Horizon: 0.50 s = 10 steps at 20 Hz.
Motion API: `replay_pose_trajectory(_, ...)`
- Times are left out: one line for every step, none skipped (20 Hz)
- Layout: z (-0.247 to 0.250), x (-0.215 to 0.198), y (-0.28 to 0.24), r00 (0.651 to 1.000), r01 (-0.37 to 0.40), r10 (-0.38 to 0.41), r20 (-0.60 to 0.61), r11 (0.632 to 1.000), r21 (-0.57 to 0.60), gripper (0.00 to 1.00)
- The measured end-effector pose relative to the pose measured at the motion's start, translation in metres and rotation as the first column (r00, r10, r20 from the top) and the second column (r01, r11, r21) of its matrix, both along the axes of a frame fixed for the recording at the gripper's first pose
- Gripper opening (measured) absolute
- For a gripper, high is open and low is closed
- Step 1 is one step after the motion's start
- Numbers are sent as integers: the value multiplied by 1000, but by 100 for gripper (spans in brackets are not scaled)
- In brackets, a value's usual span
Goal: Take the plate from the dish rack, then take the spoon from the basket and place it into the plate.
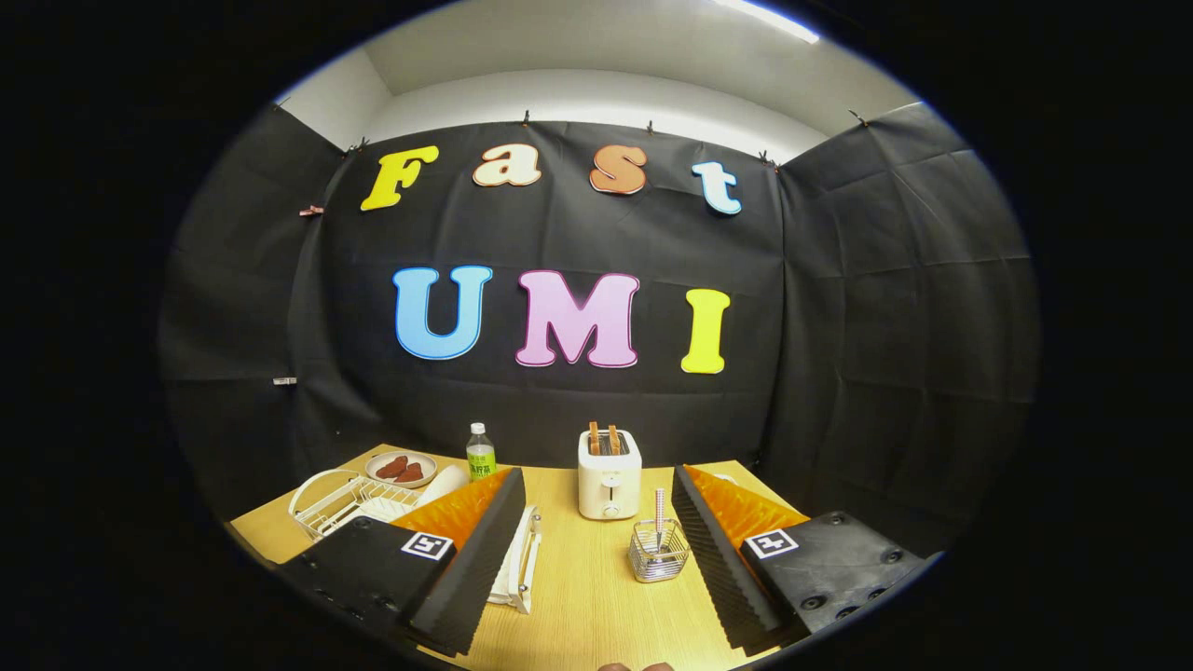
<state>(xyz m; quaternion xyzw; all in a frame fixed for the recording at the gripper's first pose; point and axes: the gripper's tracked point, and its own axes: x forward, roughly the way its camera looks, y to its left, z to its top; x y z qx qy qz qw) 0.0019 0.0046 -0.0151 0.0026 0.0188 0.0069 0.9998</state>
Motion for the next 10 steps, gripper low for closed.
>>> replay_pose_trajectory(-2, 1, -1, 1000, 1, -1, -5, 1000, 1, 98)
replay_pose_trajectory(-3, 2, -1, 1000, 0, 0, -8, 1000, 1, 98)
replay_pose_trajectory(-2, 4, -1, 1000, -1, 1, -9, 1000, 1, 98)
replay_pose_trajectory(-2, 5, -1, 1000, 0, 0, -9, 1000, 1, 98)
replay_pose_trajectory(-2, 6, -1, 1000, -2, 2, -10, 1000, 3, 97)
replay_pose_trajectory(-3, 8, 1, 1000, -5, 5, -12, 1000, 5, 98)
replay_pose_trajectory(-5, 12, 3, 1000, -10, 11, -22, 1000, 10, 98)
replay_pose_trajectory(-9, 14, 8, 999, -27, 27, -41, 1000, 16, 97)
replay_pose_trajectory(-11, 19, 14, 998, -44, 45, -49, 999, 14, 97)
replay_pose_trajectory(-11, 24, 18, 997, -57, 57, -50, 998, 5, 98)
